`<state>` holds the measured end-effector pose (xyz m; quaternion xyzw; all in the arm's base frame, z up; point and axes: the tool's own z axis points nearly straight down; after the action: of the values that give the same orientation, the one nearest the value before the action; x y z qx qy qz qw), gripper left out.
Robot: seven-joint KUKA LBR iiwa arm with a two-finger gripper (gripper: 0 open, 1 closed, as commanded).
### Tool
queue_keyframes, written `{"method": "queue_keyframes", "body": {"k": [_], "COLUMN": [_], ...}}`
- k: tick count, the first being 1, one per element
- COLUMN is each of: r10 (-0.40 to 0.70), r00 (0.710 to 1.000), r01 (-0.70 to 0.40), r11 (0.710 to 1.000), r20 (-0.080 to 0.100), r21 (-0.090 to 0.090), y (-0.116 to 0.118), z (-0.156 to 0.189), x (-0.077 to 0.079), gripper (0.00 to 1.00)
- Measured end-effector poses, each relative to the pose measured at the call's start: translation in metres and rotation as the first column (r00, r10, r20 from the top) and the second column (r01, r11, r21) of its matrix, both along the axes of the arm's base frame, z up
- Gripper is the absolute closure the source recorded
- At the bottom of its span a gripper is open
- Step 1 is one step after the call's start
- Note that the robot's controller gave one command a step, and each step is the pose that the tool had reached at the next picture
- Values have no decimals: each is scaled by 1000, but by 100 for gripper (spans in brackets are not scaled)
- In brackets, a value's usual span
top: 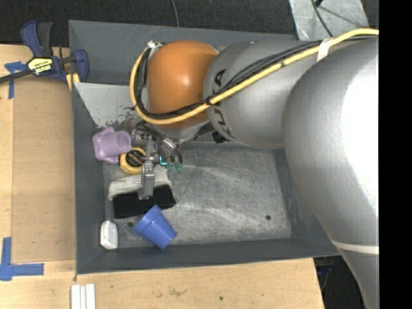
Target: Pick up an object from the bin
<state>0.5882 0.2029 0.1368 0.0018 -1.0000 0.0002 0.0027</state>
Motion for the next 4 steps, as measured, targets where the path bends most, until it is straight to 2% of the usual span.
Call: {"method": "queue_keyframes", "body": {"k": [1, 2, 3, 4], "r10": [-3, -125, -279, 77], "r00": [1000, 992, 960, 996], "r01": [3, 125, 279, -77], "r11": [1000, 992, 960, 997], "r20": [7, 15, 16, 53], "r21": [1, 5, 6, -7], "y": [-1, -1, 6, 13], "z": [4, -16, -40, -49], "x": [2, -5, -11, -8], "gripper": [0, 0, 0, 100]}}
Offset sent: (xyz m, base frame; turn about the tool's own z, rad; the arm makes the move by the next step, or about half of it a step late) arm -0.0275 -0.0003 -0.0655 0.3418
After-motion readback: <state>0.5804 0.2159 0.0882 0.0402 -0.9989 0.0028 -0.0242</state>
